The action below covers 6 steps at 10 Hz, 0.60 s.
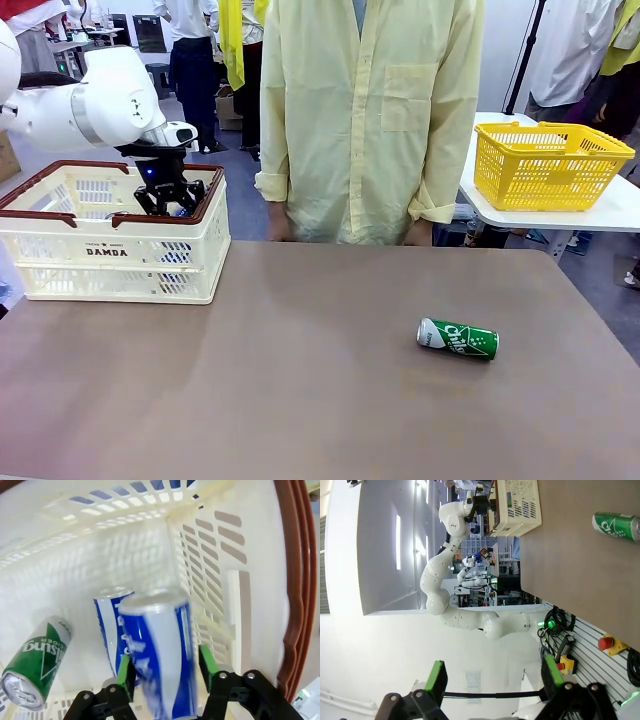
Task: Place the drinks into the Shopping basket.
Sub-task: Pick up one drink and place it into the Shopping basket.
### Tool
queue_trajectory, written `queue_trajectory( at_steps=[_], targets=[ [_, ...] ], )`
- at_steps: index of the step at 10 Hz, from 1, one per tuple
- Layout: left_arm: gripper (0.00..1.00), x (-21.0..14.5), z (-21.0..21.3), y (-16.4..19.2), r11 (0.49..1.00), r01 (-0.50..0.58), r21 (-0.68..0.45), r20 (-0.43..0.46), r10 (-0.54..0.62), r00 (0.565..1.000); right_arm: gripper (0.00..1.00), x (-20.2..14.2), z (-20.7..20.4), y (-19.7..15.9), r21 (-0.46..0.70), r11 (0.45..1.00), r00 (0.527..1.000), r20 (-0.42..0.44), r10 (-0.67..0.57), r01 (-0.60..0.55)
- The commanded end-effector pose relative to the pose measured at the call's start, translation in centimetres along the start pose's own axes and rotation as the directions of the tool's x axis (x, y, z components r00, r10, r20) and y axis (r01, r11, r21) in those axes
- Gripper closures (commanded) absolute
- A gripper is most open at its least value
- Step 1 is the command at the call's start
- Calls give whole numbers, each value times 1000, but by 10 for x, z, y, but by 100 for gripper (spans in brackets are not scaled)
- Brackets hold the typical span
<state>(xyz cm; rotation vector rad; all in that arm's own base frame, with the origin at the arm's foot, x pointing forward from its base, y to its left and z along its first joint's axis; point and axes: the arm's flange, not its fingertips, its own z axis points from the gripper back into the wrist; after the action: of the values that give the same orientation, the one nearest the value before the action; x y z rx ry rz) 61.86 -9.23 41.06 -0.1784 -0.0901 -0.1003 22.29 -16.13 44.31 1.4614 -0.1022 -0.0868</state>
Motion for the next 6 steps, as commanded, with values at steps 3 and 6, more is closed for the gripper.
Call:
queue_trajectory(
  at_steps=[3,6],
  targets=[
    [0,6,8,2,1000,-23,-4,13,23,1000,0,0,-1,4,9,1000,1000,2,-1,1],
    [0,6,17,3,1000,-28,-2,34,28,999,0,0,-1,4,9,1000,1000,2,-1,1]
  ],
)
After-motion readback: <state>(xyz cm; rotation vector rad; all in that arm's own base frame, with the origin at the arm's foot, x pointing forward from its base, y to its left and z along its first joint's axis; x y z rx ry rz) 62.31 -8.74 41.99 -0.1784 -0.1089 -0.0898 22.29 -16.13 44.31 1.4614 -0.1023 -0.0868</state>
